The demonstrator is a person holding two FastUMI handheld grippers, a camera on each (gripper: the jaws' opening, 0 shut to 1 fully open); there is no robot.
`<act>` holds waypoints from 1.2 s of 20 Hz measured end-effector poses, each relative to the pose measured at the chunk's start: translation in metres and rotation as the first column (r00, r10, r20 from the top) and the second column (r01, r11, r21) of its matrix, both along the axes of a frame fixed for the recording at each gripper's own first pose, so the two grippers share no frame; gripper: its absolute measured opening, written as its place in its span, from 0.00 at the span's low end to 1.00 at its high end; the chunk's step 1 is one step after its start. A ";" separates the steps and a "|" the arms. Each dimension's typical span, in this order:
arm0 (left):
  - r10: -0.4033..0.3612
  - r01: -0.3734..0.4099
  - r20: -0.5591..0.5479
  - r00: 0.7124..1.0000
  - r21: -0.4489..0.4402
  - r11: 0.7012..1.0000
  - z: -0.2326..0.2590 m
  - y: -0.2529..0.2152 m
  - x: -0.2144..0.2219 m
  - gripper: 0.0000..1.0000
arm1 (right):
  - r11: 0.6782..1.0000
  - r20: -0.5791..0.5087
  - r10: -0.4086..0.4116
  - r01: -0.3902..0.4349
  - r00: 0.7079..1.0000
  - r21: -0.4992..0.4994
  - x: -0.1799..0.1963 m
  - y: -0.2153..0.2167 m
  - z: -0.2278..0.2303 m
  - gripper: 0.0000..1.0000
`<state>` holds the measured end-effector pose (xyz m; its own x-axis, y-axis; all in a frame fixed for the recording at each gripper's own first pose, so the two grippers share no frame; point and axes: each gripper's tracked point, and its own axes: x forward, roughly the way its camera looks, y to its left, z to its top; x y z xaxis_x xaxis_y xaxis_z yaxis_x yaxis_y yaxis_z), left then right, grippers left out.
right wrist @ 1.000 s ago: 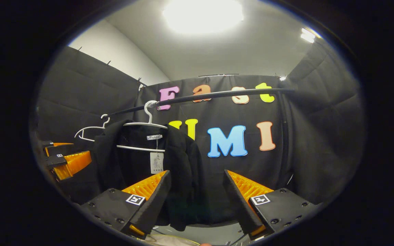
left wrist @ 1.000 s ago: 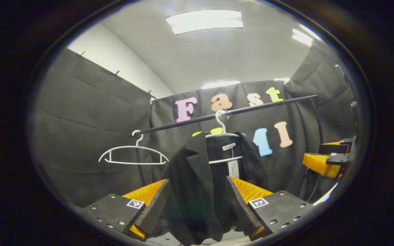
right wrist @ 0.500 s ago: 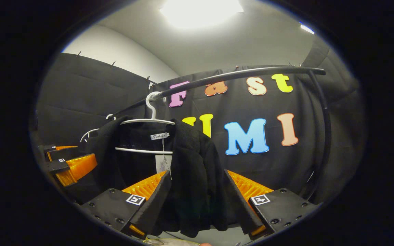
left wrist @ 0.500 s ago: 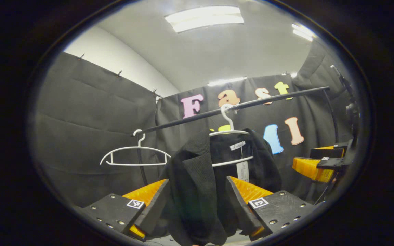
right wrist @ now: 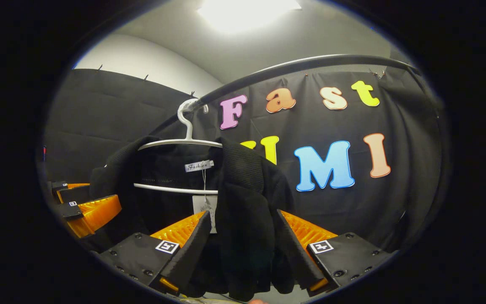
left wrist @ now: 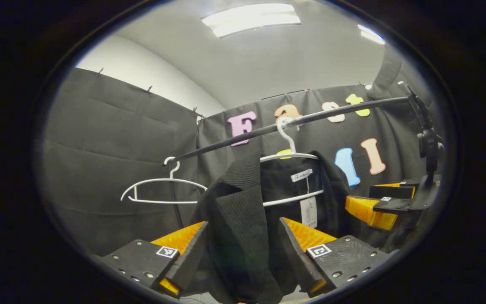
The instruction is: Grasp the clothes on the hanger with both hands and then place them into the laundry hamper below.
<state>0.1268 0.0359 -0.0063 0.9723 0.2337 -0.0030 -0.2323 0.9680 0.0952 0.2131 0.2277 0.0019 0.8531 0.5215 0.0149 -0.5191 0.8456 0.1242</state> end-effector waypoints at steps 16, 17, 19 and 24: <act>0.111 -0.111 -0.093 0.989 0.008 0.994 -0.040 0.010 0.037 0.94 | 0.997 -0.042 -0.063 0.062 0.997 -0.035 0.067 0.035 -0.026 0.96; 0.117 -0.117 -0.101 0.988 0.006 0.993 -0.043 0.011 0.038 0.94 | 0.998 -0.056 -0.054 0.053 0.997 -0.029 0.069 0.037 -0.029 0.96; 0.134 -0.134 -0.103 0.986 0.005 0.991 -0.044 0.014 0.037 0.81 | 0.999 -0.085 -0.034 0.033 0.996 -0.016 0.071 0.042 -0.034 0.96; 0.125 -0.125 -0.097 0.987 0.005 0.992 -0.039 0.017 0.033 0.56 | 1.000 -0.101 -0.022 0.020 0.995 -0.024 0.072 0.045 -0.039 0.70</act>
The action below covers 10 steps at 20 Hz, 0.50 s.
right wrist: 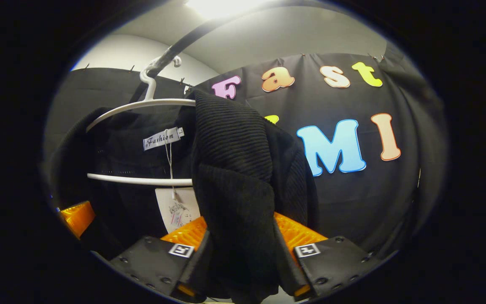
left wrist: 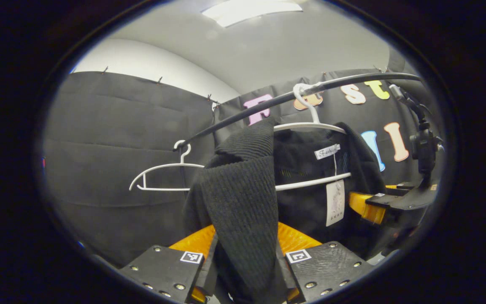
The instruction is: Grasp the clothes on the hanger with both hands and then place them into the laundry hamper below.
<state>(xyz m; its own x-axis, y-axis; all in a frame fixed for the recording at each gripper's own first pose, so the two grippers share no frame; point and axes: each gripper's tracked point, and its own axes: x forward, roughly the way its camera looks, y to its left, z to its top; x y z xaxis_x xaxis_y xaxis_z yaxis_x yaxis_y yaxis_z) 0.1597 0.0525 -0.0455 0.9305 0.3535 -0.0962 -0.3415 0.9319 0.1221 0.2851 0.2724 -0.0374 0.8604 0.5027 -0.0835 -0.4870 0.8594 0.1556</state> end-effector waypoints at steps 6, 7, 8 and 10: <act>-0.006 0.006 0.007 1.000 0.020 1.000 0.007 0.000 -0.003 0.31 | 1.000 0.061 -0.016 0.017 0.998 -0.023 -0.004 -0.014 0.010 0.08; -0.002 0.002 0.010 1.000 0.028 1.000 0.004 0.002 0.003 0.19 | 0.999 0.067 -0.007 0.010 0.998 -0.041 -0.002 -0.011 0.010 0.05; -0.020 0.020 0.012 1.000 0.024 1.000 0.005 -0.001 0.002 0.07 | 0.998 0.089 -0.027 0.031 0.996 -0.049 -0.005 -0.019 0.015 0.08; -0.038 0.037 0.016 0.999 0.037 0.999 0.010 -0.004 -0.002 0.05 | 0.998 0.128 -0.044 0.049 0.991 -0.038 -0.008 -0.025 0.025 0.01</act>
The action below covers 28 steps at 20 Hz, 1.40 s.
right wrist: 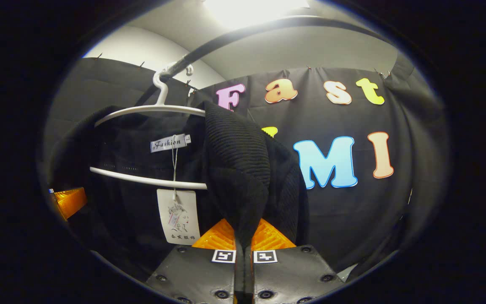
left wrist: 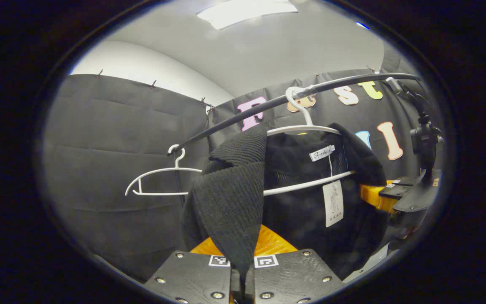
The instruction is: Grasp the clothes on the hanger with both hands and then place them into the laundry hamper below.
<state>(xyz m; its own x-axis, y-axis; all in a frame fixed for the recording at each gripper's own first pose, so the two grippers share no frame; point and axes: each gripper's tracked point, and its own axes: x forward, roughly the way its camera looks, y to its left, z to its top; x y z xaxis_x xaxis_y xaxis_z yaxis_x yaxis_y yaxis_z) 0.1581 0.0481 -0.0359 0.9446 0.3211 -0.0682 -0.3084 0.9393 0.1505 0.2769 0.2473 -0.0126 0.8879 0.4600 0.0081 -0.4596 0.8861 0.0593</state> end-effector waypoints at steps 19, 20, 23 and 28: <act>0.063 -0.095 0.177 0.982 0.181 0.979 0.102 0.057 -0.037 0.05 | 0.976 0.238 -0.214 0.196 0.947 0.097 0.018 -0.081 0.083 0.01; 0.063 -0.099 0.185 0.981 0.193 0.976 0.107 0.060 -0.036 0.05 | 0.975 0.240 -0.219 0.200 0.946 0.099 0.021 -0.081 0.084 0.01; 0.061 -0.104 0.203 0.977 0.208 0.973 0.117 0.071 -0.029 0.05 | 0.970 0.251 -0.237 0.216 0.938 0.108 0.029 -0.087 0.087 0.01; 0.052 -0.097 0.216 0.975 0.201 0.975 0.122 0.087 -0.016 0.04 | 0.964 0.270 -0.260 0.234 0.927 0.126 0.041 -0.093 0.092 0.01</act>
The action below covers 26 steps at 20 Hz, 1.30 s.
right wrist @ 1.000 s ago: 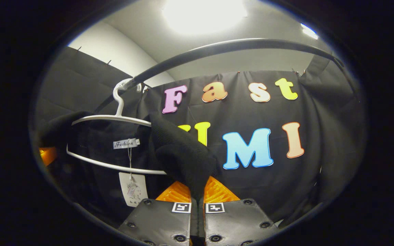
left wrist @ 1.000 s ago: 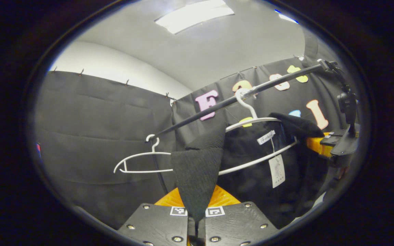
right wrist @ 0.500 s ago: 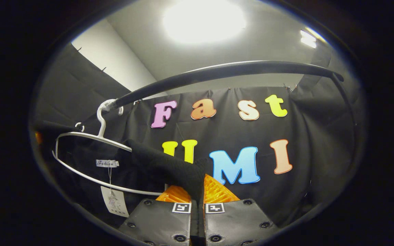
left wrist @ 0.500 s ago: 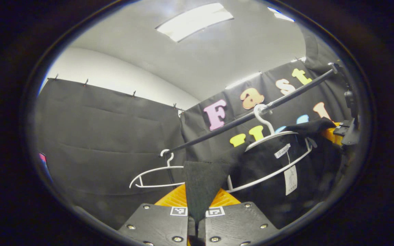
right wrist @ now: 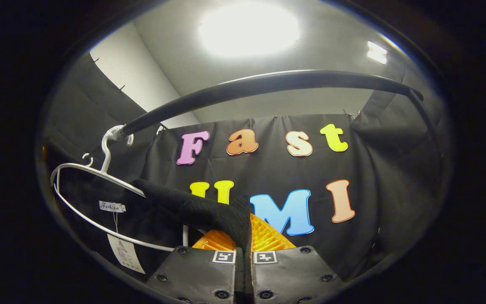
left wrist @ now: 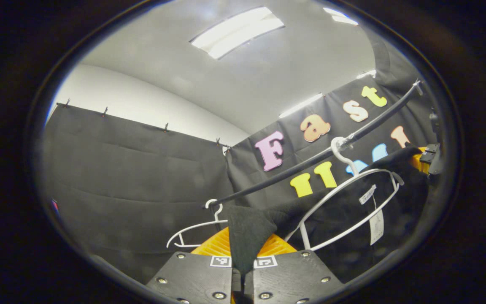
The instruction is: Grasp the clothes on the hanger with both hands and then place them into the laundry hamper below.
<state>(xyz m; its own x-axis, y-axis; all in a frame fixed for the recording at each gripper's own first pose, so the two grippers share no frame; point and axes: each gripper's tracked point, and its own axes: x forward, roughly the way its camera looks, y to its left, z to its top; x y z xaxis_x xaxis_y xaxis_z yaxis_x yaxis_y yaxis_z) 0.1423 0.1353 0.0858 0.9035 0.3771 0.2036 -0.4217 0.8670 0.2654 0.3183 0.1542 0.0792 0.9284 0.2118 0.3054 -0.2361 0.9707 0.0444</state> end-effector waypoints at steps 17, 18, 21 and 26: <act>-0.124 0.120 -0.012 0.992 -0.174 0.977 -0.047 0.043 0.054 0.04 | 0.998 -0.076 0.058 -0.058 0.995 0.007 0.046 0.015 -0.033 0.00; -0.128 0.125 -0.008 0.992 -0.186 0.975 -0.049 0.044 0.053 0.04 | 0.997 -0.092 0.073 -0.071 0.993 0.022 0.048 0.016 -0.036 0.00; -0.146 0.143 0.002 0.989 -0.216 0.966 -0.052 0.045 0.051 0.05 | 0.993 -0.118 0.111 -0.105 0.987 0.059 0.055 0.018 -0.038 0.02; -0.189 0.168 -0.057 0.980 -0.254 0.952 -0.082 0.050 0.043 0.05 | 0.990 -0.172 0.125 -0.111 0.977 0.085 0.064 0.019 -0.053 0.02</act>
